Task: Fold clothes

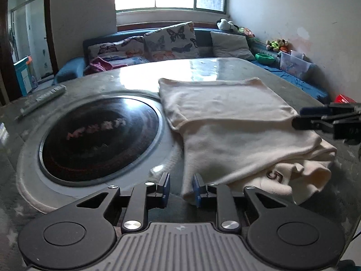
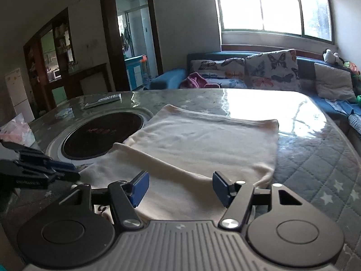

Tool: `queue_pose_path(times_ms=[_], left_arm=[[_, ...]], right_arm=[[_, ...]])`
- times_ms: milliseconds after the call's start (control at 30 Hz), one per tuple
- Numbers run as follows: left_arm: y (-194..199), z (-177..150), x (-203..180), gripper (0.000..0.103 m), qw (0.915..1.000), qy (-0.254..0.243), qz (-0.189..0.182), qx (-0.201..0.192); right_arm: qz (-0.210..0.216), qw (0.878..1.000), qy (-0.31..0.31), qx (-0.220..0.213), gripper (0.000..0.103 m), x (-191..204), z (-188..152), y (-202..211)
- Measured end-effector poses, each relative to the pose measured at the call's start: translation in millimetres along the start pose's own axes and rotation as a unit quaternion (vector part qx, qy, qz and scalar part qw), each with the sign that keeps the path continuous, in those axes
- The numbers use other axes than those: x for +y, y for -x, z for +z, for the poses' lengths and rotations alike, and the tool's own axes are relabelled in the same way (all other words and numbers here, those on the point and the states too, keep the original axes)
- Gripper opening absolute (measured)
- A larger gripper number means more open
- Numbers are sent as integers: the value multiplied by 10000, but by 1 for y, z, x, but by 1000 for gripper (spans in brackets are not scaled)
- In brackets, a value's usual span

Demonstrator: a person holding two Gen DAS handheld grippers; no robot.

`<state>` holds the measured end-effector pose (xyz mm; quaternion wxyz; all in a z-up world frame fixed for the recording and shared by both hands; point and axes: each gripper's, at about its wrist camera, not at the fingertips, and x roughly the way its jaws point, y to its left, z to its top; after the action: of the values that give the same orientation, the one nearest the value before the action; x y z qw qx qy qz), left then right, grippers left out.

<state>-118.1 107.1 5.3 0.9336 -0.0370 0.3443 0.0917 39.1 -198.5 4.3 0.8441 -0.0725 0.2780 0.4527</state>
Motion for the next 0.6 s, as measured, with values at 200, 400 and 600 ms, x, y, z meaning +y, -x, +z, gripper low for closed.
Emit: queue_pose_path(times_ms=[200,400,600], left_arm=[[2,32,3,25,9993,139,-126,-313],[-36,57,-13,25,9977,141,-575,-343],[-76,58,-11,27,9985,184,-516,-63]], right_arm=[[107,9999,-34,102,64,-4,1,-7],[86,9997,-65,240,64,-11,-1,-19],[54,9994,-96,326,64,-17,-5,-24]])
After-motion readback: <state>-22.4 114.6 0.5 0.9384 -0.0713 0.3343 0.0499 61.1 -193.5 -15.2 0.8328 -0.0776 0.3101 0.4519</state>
